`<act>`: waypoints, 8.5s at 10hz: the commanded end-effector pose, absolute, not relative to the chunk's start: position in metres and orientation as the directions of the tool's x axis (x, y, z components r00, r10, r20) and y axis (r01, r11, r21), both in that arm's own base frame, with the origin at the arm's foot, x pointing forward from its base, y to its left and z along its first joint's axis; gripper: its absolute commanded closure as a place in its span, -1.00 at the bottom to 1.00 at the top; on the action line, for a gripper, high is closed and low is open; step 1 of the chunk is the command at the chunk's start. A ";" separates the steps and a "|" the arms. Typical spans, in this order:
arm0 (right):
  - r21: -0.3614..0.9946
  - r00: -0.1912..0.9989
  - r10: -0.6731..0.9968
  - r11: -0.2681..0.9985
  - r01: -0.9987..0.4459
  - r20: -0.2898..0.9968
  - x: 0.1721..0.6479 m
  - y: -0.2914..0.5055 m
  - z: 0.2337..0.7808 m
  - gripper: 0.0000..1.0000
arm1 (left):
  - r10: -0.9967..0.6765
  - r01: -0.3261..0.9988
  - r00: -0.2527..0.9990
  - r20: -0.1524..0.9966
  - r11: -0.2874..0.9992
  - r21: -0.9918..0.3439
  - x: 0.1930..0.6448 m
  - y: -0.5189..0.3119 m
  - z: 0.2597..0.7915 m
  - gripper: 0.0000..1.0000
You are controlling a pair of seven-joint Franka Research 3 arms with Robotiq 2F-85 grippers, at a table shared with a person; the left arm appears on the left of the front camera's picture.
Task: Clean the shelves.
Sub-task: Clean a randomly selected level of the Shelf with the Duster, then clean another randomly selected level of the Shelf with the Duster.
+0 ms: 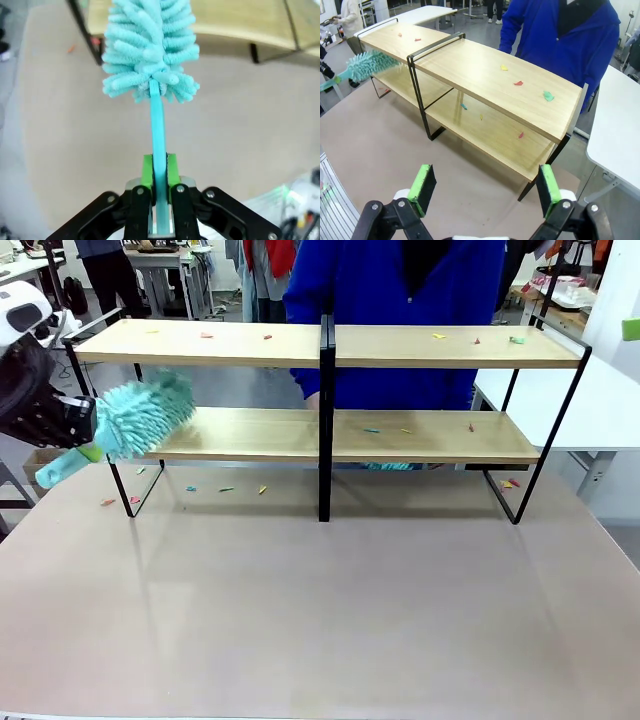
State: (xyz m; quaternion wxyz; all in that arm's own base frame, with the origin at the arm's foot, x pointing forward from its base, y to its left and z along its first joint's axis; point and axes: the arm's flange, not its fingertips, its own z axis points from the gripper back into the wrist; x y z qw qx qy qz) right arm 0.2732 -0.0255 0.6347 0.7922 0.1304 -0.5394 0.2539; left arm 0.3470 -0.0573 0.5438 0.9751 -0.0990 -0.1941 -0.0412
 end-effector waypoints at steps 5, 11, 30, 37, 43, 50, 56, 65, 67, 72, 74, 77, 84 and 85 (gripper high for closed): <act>-0.068 0.289 0.262 0.837 -0.543 0.921 0.273 -0.026 0.635 -1.00 | -0.566 0.604 0.788 0.243 0.631 -0.487 0.296 0.064 0.605 0.75; -0.068 0.289 0.262 0.837 -0.543 0.921 0.273 -0.026 0.635 -1.00 | -0.039 0.733 0.659 0.751 0.258 -0.629 0.261 0.251 0.665 0.75; -0.068 0.289 0.262 0.837 -0.543 0.921 0.273 -0.026 0.635 -1.00 | -0.534 0.706 0.649 0.542 0.156 -0.691 0.218 0.031 0.659 0.75; -0.068 0.289 0.262 0.837 -0.543 0.921 0.273 -0.026 0.635 -1.00 | -0.334 0.717 0.691 0.641 0.202 -0.668 0.207 0.150 0.686 0.75; -0.068 0.289 0.262 0.837 -0.543 0.921 0.273 -0.026 0.635 -1.00 | -0.402 0.759 0.632 0.662 0.150 -0.633 0.132 0.234 0.670 0.75; -0.068 0.289 0.262 0.837 -0.543 0.921 0.273 -0.026 0.635 -1.00 | -0.417 0.715 0.679 0.604 0.189 -0.673 0.160 0.186 0.675 0.75; -0.068 0.289 0.262 0.837 -0.543 0.921 0.273 -0.026 0.635 -1.00 | -0.235 0.499 0.865 0.444 0.508 -0.703 0.196 -0.081 0.654 0.75; -0.068 0.289 0.262 0.837 -0.543 0.921 0.273 -0.026 0.635 -1.00 | -0.119 0.467 0.872 0.476 0.494 -0.733 0.229 -0.207 0.660 0.75; -0.068 0.289 0.262 0.837 -0.543 0.921 0.273 -0.026 0.635 -1.00 | -0.064 0.401 0.883 0.465 0.617 -0.677 0.284 -0.273 0.685 0.75; -0.068 0.289 0.262 0.837 -0.543 0.921 0.273 -0.026 0.635 -1.00 | 0.045 0.298 0.891 0.452 0.693 -0.657 0.343 -0.328 0.684 0.75; -0.068 0.289 0.262 0.837 -0.543 0.921 0.273 -0.026 0.635 -1.00 | 0.112 0.226 0.897 0.427 0.715 -0.662 0.378 -0.341 0.685 0.75; -0.068 0.289 0.262 0.837 -0.543 0.921 0.273 -0.026 0.635 -1.00 | 0.235 0.092 0.840 0.489 0.826 -0.556 0.387 -0.372 0.691 0.75; -0.068 0.289 0.262 0.837 -0.543 0.921 0.273 -0.026 0.635 -1.00 | -0.030 0.261 0.891 0.452 0.850 -0.458 0.403 -0.435 0.683 0.75; -0.068 0.289 0.262 0.837 -0.543 0.921 0.273 -0.026 0.635 -1.00 | -0.091 0.300 0.902 0.422 0.834 -0.462 0.405 -0.438 0.683 0.75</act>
